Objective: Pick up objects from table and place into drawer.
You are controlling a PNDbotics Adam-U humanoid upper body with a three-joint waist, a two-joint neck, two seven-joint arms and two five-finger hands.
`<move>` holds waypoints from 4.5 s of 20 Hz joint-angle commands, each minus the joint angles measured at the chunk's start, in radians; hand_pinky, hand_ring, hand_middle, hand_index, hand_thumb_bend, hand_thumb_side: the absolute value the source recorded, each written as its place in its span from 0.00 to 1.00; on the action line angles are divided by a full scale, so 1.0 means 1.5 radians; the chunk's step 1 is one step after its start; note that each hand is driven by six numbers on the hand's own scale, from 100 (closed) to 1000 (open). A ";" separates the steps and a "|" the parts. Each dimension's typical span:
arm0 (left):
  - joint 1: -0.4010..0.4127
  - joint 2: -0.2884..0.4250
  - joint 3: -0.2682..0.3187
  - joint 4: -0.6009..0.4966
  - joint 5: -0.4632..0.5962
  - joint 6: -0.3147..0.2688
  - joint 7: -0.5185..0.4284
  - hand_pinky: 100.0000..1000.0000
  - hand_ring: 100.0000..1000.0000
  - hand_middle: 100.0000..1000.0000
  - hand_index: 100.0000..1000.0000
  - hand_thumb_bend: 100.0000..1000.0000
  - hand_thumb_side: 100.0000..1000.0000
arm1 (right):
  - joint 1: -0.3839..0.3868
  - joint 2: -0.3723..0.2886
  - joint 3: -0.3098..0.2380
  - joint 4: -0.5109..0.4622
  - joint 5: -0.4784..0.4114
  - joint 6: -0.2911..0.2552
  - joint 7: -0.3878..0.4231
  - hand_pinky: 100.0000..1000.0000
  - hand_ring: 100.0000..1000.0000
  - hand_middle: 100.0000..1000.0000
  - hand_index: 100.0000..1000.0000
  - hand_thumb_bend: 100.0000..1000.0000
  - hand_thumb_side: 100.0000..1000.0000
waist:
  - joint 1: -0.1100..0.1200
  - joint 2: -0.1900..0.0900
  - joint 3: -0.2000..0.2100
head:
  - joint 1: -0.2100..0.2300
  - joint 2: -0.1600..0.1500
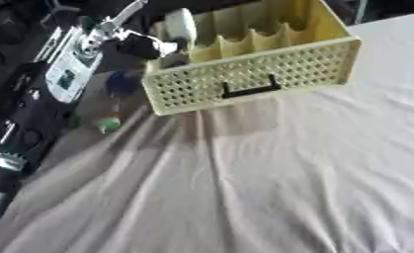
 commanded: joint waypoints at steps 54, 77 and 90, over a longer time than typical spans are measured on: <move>0.518 0.017 0.067 -0.596 0.417 0.123 0.326 0.57 0.69 0.70 0.88 0.14 0.98 | -0.117 -0.364 0.122 -0.014 0.102 0.128 0.680 0.00 0.13 0.11 0.54 0.00 0.52 | -0.123 -0.053 0.146 | -0.112 0.019; 0.594 -0.092 0.045 -0.596 0.457 0.156 0.302 0.51 0.66 0.68 0.86 0.08 1.00 | -0.160 -0.307 0.219 -0.014 0.178 0.237 0.849 0.00 0.08 0.56 0.79 0.00 0.53 | -0.124 -0.019 0.165 | -0.129 -0.020; 0.607 -0.106 0.042 -0.596 0.456 0.164 0.296 0.50 0.66 0.68 0.86 0.07 1.00 | -0.196 -0.276 0.188 0.097 0.148 0.279 0.871 0.00 0.09 0.59 0.81 0.00 0.50 | -0.129 -0.015 0.175 | -0.137 -0.012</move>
